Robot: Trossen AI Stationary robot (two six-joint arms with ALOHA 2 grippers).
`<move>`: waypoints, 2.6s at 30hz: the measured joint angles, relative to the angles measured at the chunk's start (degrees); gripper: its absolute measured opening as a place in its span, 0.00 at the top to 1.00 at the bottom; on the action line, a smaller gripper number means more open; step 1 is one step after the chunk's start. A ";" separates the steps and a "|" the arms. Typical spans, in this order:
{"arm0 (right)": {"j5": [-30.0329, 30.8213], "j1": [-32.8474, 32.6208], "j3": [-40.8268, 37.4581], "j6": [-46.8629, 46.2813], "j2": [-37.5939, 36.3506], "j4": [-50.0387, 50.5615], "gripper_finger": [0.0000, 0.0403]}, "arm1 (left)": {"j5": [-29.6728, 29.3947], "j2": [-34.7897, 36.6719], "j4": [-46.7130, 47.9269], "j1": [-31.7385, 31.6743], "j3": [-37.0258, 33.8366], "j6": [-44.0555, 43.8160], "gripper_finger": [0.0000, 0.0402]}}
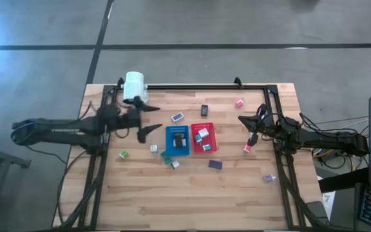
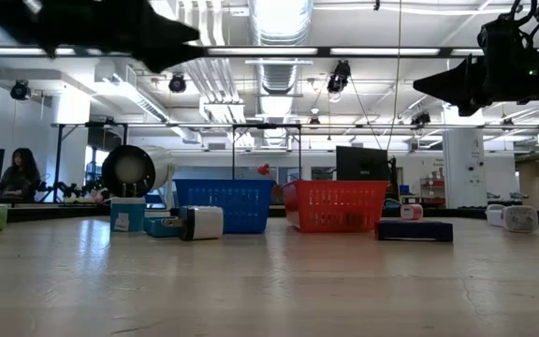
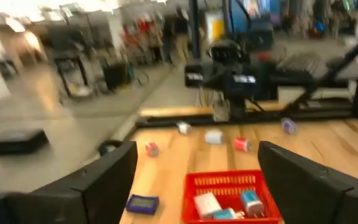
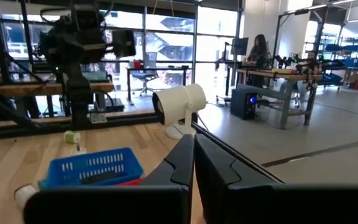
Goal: Pick & Place Office items
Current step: Put the top pink adaptor into the red bin
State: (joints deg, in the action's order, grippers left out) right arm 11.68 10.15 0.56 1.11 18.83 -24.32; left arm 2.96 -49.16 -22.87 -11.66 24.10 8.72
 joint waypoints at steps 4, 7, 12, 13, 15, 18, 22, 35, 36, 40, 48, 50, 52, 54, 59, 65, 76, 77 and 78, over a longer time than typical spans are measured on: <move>0.29 0.00 0.00 1.02 0.13 -0.32 0.98 | -0.33 8.09 -4.15 -0.02 -9.08 1.59 0.31; 0.01 0.00 0.00 1.02 0.04 0.11 0.98 | -3.43 14.06 -2.06 -0.20 -11.37 3.53 0.51; 0.92 0.00 0.00 2.31 0.49 0.28 0.98 | -4.08 22.20 10.90 -0.21 -12.25 5.22 0.88; 1.57 0.00 0.00 2.13 0.73 0.27 0.98 | -4.09 23.35 12.81 -0.21 -12.25 6.03 0.94; 1.82 0.03 0.00 0.70 0.95 0.56 0.98 | -4.31 24.79 14.65 -0.21 -12.25 8.04 0.97; 1.56 -0.02 0.02 -0.04 1.98 0.66 0.98 | -4.33 25.99 15.16 -0.21 -12.25 9.95 0.95; 1.71 -0.02 0.02 0.42 3.28 0.99 0.98 | -4.32 25.96 14.06 -0.24 -12.21 9.71 0.96; 1.84 0.00 0.02 0.82 4.28 0.90 0.98 | -3.85 25.76 10.53 -0.26 -12.92 5.67 0.97; 1.84 0.00 0.02 0.84 4.26 0.90 0.98 | -3.84 26.24 9.34 -0.26 -12.92 5.77 0.97; 1.86 0.00 0.02 1.27 4.18 0.56 0.98 | -3.85 27.94 9.25 -0.26 -12.29 4.82 0.99; 1.86 0.00 0.02 0.54 4.26 -0.09 0.98 | -3.87 28.28 15.86 -0.26 -13.37 7.37 0.96; 1.87 0.00 0.02 0.58 4.26 -0.11 0.98 | -3.85 28.29 15.78 -0.26 -13.66 8.07 0.95; 1.88 0.00 0.02 0.80 4.26 -0.11 0.98 | -3.85 28.28 15.34 -0.26 -13.74 8.60 0.95; 1.88 0.00 0.02 0.86 4.26 -0.12 0.98 | -3.87 28.30 14.70 -0.26 -13.82 8.95 0.96; 1.97 0.00 0.02 1.97 4.26 -0.11 0.98 | -3.86 28.30 14.33 -0.26 -13.95 8.23 0.99; 1.97 0.00 0.02 2.33 4.26 -0.11 0.98 | -3.87 28.28 14.34 -0.26 -14.02 6.89 0.96; 1.95 0.00 0.00 2.54 4.26 -0.11 0.98 | -3.86 28.30 14.36 -0.26 -14.04 7.79 0.97; 1.95 0.00 0.00 2.55 4.26 -0.12 0.98 | -3.87 28.30 14.36 -0.26 -14.04 8.03 0.97; 1.95 0.00 0.00 2.55 4.26 -0.18 0.98 | -3.86 28.30 14.36 -0.26 -14.04 8.17 0.97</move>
State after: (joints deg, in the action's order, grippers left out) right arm 13.63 10.15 0.56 3.66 23.09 -24.50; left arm -0.89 -20.86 -8.51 -11.92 10.07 16.89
